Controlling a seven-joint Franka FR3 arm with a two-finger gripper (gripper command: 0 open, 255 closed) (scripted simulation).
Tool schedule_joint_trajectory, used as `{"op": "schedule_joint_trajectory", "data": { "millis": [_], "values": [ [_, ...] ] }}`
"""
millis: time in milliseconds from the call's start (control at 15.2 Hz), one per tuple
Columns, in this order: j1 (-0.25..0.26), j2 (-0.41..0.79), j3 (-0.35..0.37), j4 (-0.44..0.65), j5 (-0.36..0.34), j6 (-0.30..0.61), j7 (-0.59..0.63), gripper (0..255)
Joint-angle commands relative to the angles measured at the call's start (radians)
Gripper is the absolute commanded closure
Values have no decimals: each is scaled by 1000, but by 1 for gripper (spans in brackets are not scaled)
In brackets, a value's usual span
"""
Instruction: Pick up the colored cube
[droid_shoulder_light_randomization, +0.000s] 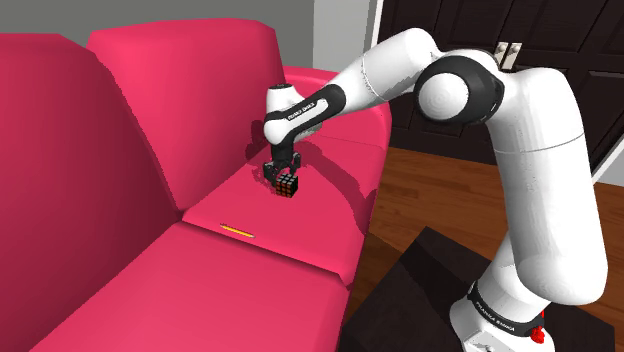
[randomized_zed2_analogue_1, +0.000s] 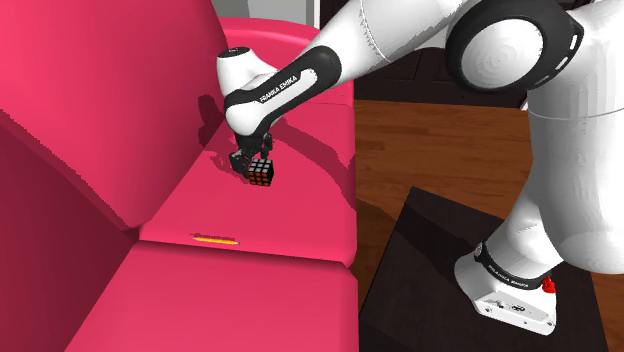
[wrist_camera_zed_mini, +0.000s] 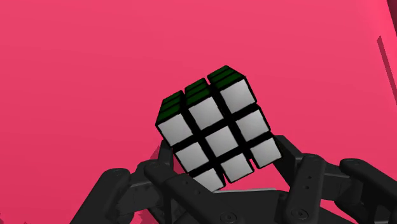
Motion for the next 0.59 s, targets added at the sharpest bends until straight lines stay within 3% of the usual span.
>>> {"op": "schedule_joint_trajectory", "data": {
  "millis": [0, 528],
  "values": [
    [-1, -16, 0, 3, 0, -19, -1, 255],
    [0, -55, 0, 29, 0, -84, 0, 255]
  ]
}}
